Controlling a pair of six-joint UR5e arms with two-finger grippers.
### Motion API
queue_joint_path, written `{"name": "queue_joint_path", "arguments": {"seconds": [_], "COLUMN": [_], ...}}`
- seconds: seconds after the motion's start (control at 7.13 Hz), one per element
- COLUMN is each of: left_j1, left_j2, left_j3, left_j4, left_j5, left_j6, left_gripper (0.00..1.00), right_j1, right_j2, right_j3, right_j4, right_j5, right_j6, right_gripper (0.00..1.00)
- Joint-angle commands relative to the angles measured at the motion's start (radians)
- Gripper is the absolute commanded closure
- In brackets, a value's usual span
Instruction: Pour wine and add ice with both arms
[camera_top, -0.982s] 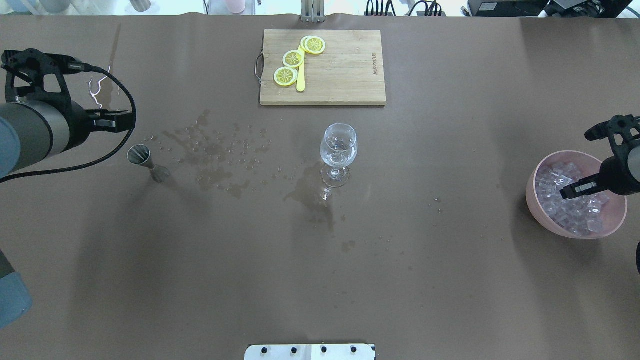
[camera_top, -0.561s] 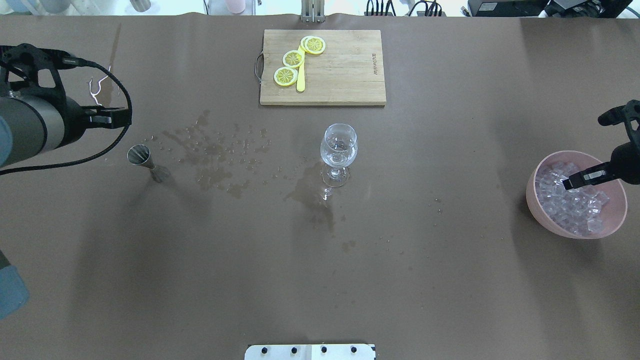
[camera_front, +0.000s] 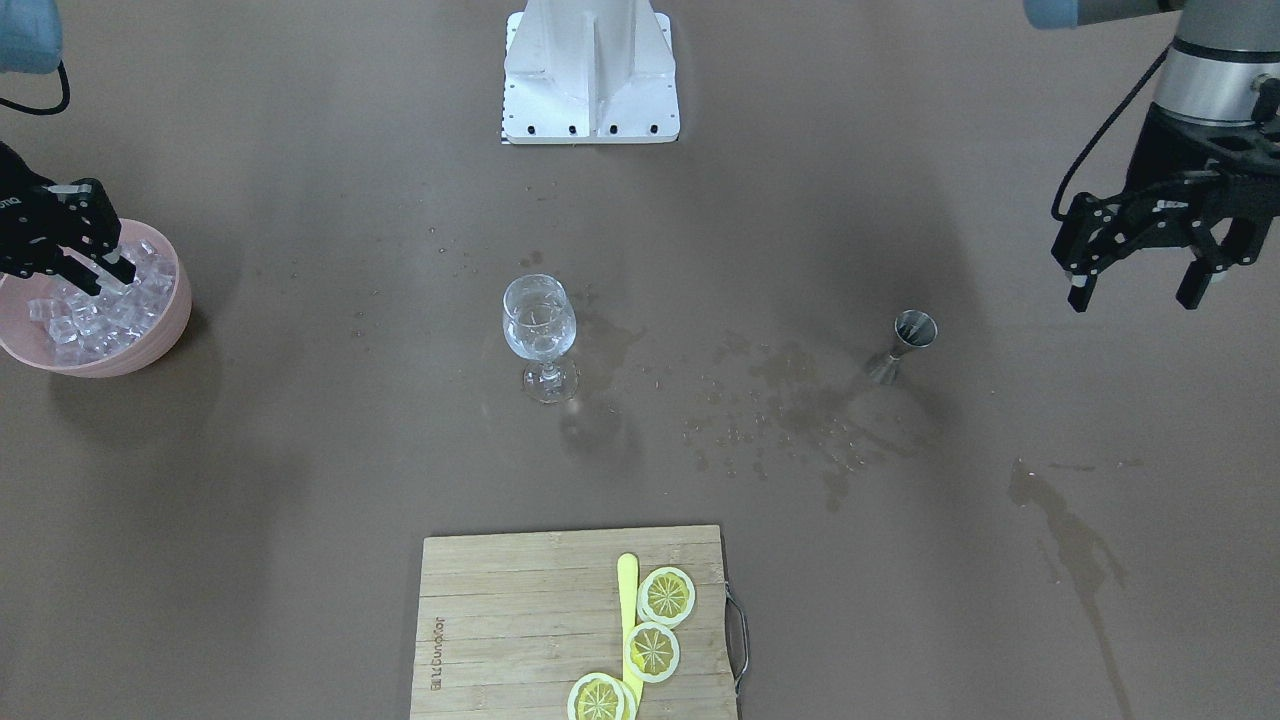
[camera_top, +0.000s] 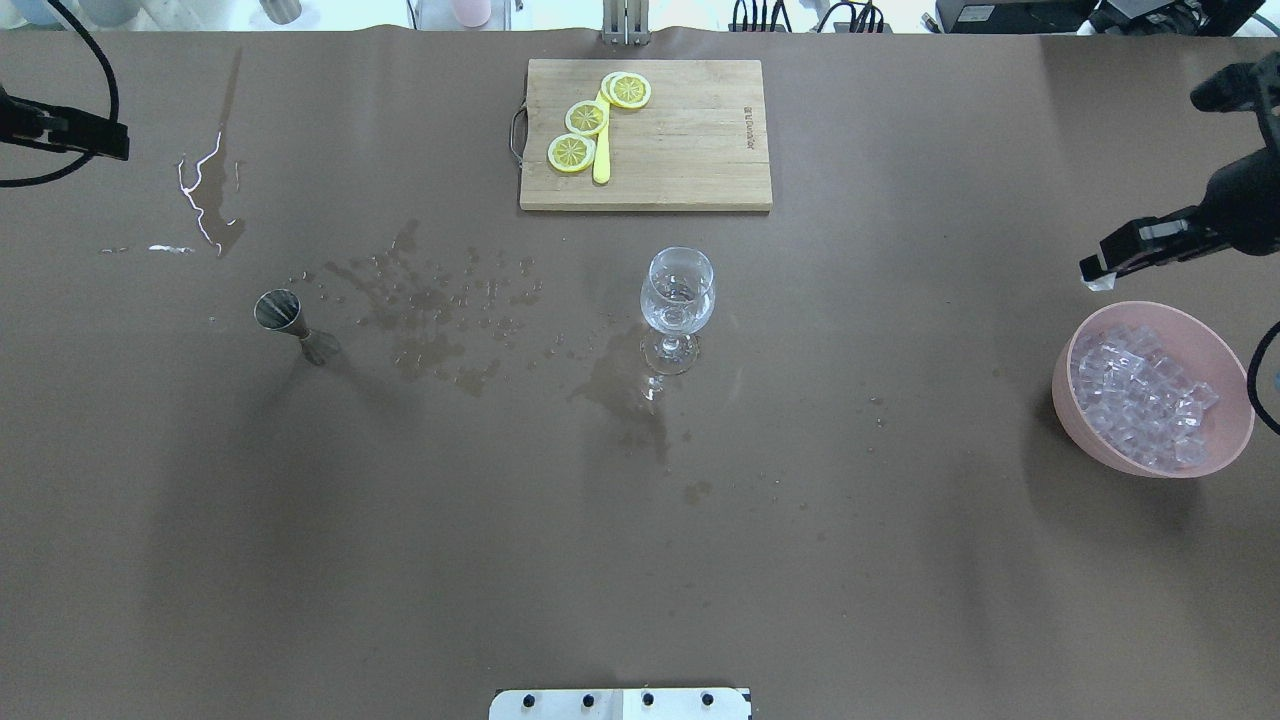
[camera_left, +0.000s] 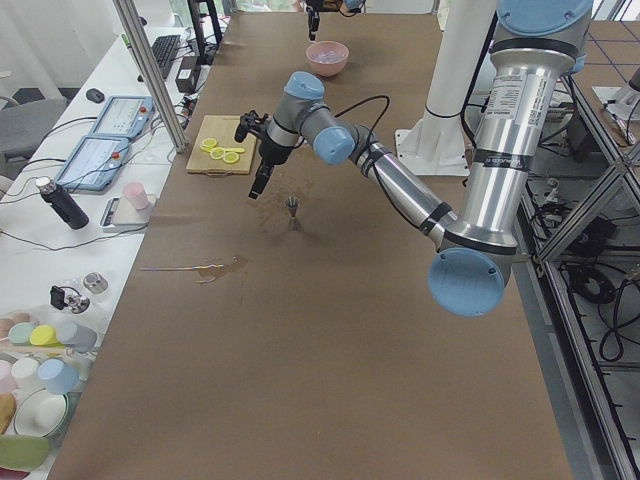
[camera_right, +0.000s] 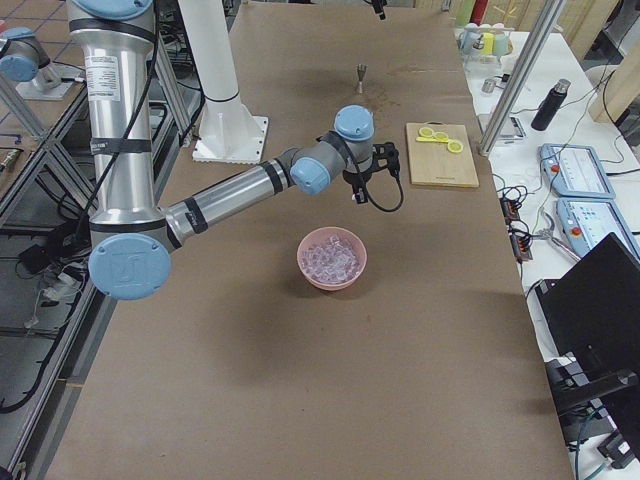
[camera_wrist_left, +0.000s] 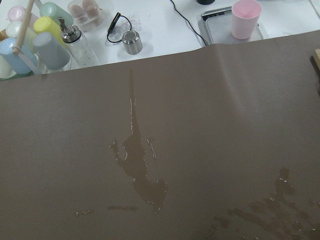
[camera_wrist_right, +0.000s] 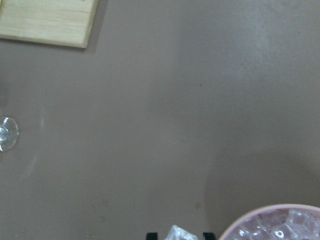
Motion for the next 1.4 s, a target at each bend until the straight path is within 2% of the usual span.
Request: {"name": "queue_joint_path", "arguments": {"seconds": [0.0,0.14,0.28,0.42,0.84,1.26], "left_j1": [-0.069,-0.101,-0.126,-0.138,-0.176,-0.183], "left_j2": [-0.011,-0.023,-0.058,-0.057,-0.060,-0.058], "left_j3": [0.106,0.116,0.118,0.125,0.186,0.199], "left_j4": [0.017,0.154,0.244,0.277,0.265,0.265], "left_j5": [-0.047,-0.114,-0.127,-0.130,-0.135,-0.135], "left_j6": [0.076,0.117,0.192,0.226,0.226,0.226], "left_gripper": [0.02,0.02,0.02,0.02,0.02,0.02], "right_j1": [-0.029,-0.088,-0.147,-0.220,-0.391,-0.439], "right_j2": [0.164,0.239,0.305,0.362,0.436,0.464], "right_j3": [0.004,0.001,0.001,-0.002,-0.022,-0.066], "right_j4": [-0.022,-0.022,-0.022,-0.022,-0.017,-0.008], "right_j5": [-0.002,-0.036,-0.083,-0.156,-0.365,-0.412], "right_j6": [0.207,0.312,0.408,0.475,0.589,0.587], "right_gripper": [1.00,1.00,1.00,1.00,1.00,1.00]}}
